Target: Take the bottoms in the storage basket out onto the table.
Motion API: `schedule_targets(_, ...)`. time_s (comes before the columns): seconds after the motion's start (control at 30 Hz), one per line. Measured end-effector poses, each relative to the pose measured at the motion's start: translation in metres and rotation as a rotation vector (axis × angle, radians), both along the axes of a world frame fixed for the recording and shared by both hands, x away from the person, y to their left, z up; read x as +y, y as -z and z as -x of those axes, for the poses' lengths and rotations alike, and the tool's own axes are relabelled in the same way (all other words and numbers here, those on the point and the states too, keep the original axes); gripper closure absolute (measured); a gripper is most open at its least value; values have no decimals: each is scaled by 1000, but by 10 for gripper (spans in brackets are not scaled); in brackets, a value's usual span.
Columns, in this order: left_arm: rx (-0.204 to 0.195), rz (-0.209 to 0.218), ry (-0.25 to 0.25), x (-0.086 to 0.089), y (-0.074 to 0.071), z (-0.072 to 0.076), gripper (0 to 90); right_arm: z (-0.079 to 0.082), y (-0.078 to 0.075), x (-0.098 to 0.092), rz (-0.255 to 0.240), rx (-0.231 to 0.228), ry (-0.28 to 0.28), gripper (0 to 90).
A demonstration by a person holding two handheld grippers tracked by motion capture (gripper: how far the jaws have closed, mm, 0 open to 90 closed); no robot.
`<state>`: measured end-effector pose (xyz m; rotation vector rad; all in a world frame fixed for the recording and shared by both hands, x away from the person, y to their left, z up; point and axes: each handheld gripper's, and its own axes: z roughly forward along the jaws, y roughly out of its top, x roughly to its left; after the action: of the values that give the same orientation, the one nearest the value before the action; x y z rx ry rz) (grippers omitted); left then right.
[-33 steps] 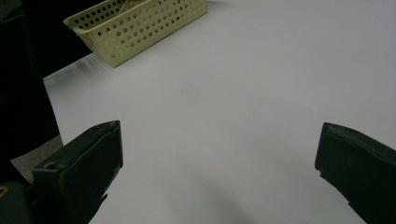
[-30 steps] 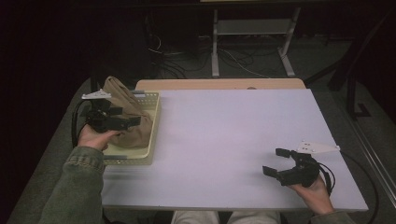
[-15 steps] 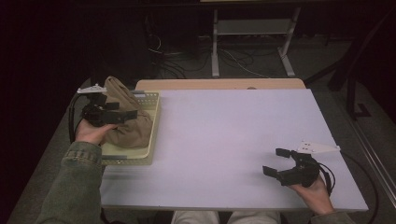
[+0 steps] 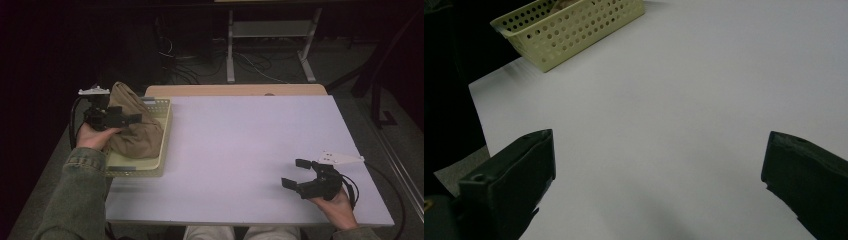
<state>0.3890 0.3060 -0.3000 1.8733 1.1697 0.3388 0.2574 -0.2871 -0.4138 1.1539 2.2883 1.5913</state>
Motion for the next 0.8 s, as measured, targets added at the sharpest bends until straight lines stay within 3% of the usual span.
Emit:
schedule_targets(0.4, -8, -5, -34, 8, -11, -12, 0, 0, 1, -1, 3, -3, 0, 6)
schedule_targets(0.8, -10, 2, -84, 20, -4, -22, 0, 0, 1, -1, 1, -3, 4, 6)
